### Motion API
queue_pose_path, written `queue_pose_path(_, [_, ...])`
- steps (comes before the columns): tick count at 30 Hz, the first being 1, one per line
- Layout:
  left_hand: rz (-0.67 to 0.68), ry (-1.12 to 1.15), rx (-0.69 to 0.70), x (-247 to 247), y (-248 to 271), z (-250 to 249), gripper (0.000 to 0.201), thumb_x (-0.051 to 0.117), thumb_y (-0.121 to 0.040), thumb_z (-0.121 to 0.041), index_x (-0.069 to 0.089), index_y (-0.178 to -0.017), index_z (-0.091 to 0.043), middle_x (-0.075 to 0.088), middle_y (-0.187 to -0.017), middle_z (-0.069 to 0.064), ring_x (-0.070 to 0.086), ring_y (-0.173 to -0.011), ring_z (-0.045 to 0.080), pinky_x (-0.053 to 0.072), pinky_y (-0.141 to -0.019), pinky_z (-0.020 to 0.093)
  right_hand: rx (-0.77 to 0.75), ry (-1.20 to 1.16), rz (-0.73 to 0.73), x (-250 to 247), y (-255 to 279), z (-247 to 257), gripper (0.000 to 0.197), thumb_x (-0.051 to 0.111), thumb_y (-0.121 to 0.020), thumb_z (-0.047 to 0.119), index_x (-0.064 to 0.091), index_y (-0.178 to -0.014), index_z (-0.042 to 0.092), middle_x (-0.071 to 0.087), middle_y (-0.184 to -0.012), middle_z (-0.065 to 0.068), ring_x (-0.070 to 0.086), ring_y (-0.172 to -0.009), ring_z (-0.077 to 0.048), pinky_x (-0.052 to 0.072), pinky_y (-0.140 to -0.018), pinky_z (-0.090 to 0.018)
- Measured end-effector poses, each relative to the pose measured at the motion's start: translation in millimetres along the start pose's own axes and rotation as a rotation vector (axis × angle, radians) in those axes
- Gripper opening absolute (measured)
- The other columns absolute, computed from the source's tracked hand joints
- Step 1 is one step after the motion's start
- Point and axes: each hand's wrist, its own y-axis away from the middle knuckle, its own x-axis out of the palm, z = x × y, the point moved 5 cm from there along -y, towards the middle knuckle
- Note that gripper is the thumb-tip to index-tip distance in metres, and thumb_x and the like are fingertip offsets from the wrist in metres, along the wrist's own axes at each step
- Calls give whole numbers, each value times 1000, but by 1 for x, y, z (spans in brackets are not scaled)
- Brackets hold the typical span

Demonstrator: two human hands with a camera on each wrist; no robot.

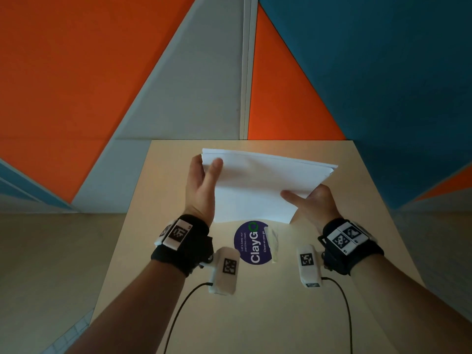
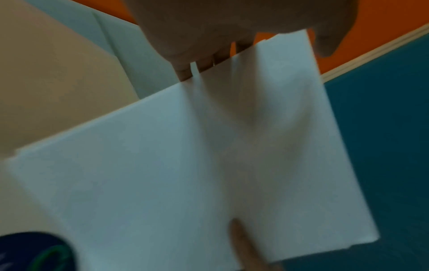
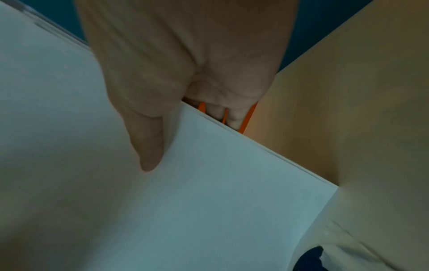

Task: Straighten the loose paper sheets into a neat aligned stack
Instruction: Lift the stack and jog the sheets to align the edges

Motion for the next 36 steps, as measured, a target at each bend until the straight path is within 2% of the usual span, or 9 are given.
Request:
queue_pose_path(3, [-39, 39, -5, 7, -10, -17, 43, 47, -80, -62, 59, -104, -29, 58, -108, -7, 51, -106, 11, 39, -98, 36, -1, 5, -28, 3, 13, 18, 49, 72, -84, 3, 39, -56, 25, 42, -28, 20, 44, -28, 10, 31, -30, -9])
queue_pose_path(5, [-58, 46, -38, 9, -14, -16, 31, 45, -92, -52, 62, -107, -31, 59, -106, -20, 52, -102, -8, 36, -96, 20, -19, 14, -19, 7, 18, 29, 50, 72, -85, 4, 36, -57, 26, 40, -26, 22, 44, -28, 11, 30, -29, -7])
queue_pose_path(9, [-100, -63, -26, 5, -16, -11, 37, 51, -92, -30, 43, -56, -30, 40, -61, -13, 40, -62, 7, 31, -67, 27, -53, 42, 40, 3, 1, 3, 22, 76, -81, 12, 60, -71, 22, 69, -62, 19, 65, -59, 4, 47, -48, -11])
queue_pose_path(12, [-147, -51, -42, -3, -17, -2, 25, 48, -85, -35, 52, -65, -22, 50, -69, -5, 46, -75, 18, 36, -74, 34, -60, 61, 51, 4, -3, -6, 18, 78, -80, 14, 68, -90, 26, 73, -90, 9, 67, -73, 9, 51, -67, -14])
queue_pose_path(16, [-133, -76, -47, -1, -15, 2, 21, 56, -81, -44, 58, -75, -24, 52, -73, -3, 50, -74, 15, 40, -72, 29, -59, 61, 49, 4, -4, -6, 21, 81, -77, 12, 69, -91, 24, 72, -88, 14, 66, -72, 15, 48, -62, -2])
queue_pose_path(22, [-106, -100, -78, -1, -13, 7, 21, 59, -79, -45, 59, -81, -24, 56, -78, -5, 53, -79, 13, 40, -73, 27, -52, -17, 20, 3, -7, -7, 30, 86, -70, 8, 71, -92, 22, 76, -85, 11, 72, -78, 4, 53, -70, -12])
queue_pose_path(28, [-129, -149, -85, 5, -16, 10, 30, 71, -68, -51, 55, -82, -28, 68, -89, 9, 65, -88, 30, 53, -82, 45, -35, 12, 13, 6, -10, -8, 34, 88, -67, 13, 73, -98, 13, 77, -91, 4, 73, -83, -4, 57, -72, -22])
queue_pose_path(33, [-139, -103, -112, 5, -16, 15, 38, 66, -69, -61, 52, -88, -31, 61, -97, 0, 58, -96, 20, 44, -82, 32, 48, -2, -13, 9, -18, -21, 52, 90, -61, 30, 70, -106, 12, 76, -100, -2, 73, -94, -18, 60, -76, -34])
queue_pose_path(36, [-131, -101, -86, 6, -16, 14, 47, 69, -67, -56, 52, -97, -24, 60, -95, 0, 59, -91, 18, 44, -78, 29, -6, -36, -32, 11, -20, -8, 26, 85, -70, 11, 69, -87, 23, 75, -92, 0, 71, -90, -21, 56, -87, -37])
